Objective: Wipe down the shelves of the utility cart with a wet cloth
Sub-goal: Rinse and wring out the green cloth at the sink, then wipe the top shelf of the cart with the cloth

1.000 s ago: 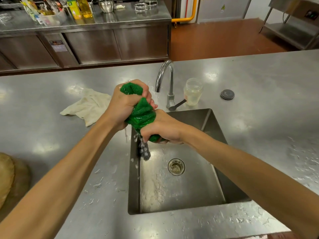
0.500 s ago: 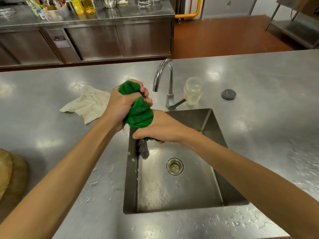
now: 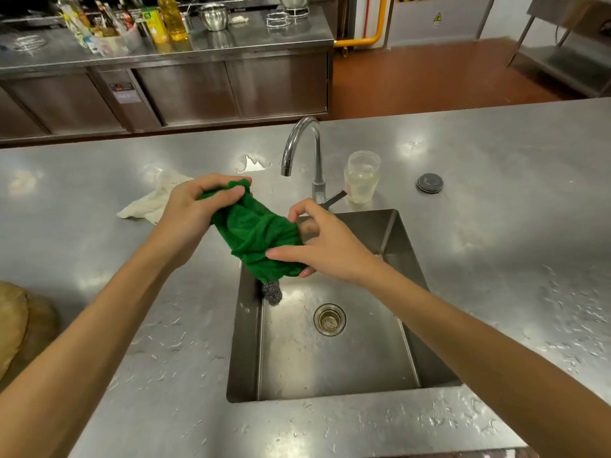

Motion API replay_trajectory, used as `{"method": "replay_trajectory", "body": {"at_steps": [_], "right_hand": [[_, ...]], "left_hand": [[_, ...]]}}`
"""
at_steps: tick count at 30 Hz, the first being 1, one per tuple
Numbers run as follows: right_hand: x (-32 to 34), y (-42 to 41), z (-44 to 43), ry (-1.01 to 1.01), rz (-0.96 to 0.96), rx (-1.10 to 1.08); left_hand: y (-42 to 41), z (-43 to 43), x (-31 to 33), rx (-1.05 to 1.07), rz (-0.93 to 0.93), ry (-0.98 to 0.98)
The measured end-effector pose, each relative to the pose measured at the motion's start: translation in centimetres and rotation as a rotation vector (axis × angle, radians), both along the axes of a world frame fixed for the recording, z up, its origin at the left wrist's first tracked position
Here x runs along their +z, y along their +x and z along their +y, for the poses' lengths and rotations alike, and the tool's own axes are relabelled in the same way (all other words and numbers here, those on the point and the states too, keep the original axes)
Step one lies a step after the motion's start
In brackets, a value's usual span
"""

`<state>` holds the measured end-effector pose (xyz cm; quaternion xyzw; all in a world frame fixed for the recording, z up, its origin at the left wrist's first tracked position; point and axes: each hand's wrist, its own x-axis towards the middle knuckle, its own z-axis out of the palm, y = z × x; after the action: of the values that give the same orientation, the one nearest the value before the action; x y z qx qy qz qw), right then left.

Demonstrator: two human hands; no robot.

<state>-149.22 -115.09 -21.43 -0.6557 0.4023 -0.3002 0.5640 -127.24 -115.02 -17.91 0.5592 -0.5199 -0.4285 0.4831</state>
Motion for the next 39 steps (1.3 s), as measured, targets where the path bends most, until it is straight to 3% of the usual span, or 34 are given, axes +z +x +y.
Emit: {"method": "replay_trajectory", "body": {"at_steps": [12,19,29,39], "right_hand": [[0.2,-1.0,5.6,-0.120,-0.058,-0.308],[1.2,-0.7,10.1,-0.166,-0.046,-0.431],[1.5,-1.2,13.3,-0.156,-0.081,-0.607],[2.7,-7.9,16.0,-0.163,-0.192,-0.877]], "left_hand": [[0.6,2.4,-0.7,-0.032,0.042,-0.024],[-1.1,4.0,-1.7,-0.072,-0.169,-0.144],[-4.7,3.7,-1.9,-0.011,-0.079,-0.276],[-11.6,5.0,0.2,-0.223,0.011,-0.257]]}}
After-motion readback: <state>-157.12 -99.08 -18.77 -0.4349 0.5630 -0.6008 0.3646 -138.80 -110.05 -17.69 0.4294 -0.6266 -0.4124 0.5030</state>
